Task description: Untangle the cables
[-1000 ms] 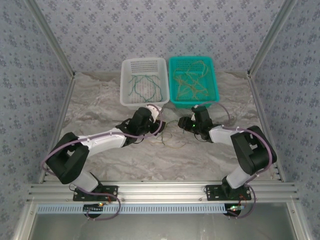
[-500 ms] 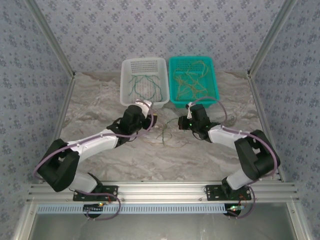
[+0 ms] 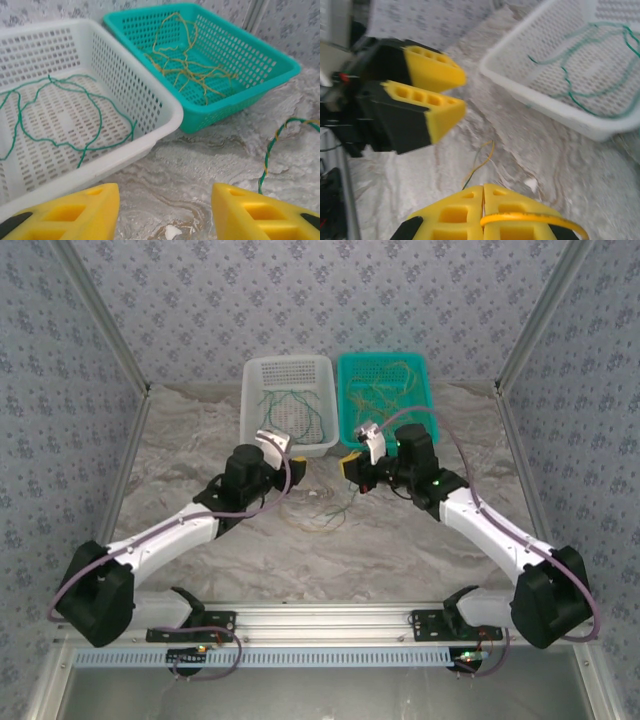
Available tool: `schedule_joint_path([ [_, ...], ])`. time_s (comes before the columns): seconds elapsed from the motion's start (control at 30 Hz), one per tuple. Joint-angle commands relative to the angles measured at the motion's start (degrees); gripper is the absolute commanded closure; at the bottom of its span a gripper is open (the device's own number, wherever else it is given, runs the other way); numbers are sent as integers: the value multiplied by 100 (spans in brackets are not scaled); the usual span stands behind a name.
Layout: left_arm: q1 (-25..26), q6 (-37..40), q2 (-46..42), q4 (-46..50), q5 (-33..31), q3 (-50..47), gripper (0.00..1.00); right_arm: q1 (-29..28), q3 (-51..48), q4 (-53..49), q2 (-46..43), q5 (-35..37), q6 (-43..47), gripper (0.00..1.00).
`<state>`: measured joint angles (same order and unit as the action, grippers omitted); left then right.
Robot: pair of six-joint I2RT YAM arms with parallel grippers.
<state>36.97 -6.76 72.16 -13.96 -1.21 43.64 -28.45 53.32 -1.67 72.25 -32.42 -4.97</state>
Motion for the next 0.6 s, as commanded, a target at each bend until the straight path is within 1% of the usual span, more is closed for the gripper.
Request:
schedule_joint_path([
  [0.0,-80,218,-231,-98,233,-33,47,-45,485,-500,-139,-596,387,100],
  [0.07,-86,215,-338,-139,274,-95,47,-47,761,-614,-82,-648,308,100],
  [0.2,-89,256,-479,-365,452,-293,46,-47,1205,-682,-18,-424,-96,100],
  [0.33,-105,273,-519,-437,412,-401,46,-39,1412,-888,-38,-1167,250,100],
  [0.47,-112,332,-467,-430,507,-421,46,1,1814,-1306,73,-1518,651,100],
  [0.57,-143,227,-422,-512,549,-491,45,-6,2008,-1153,164,-1451,489,100],
])
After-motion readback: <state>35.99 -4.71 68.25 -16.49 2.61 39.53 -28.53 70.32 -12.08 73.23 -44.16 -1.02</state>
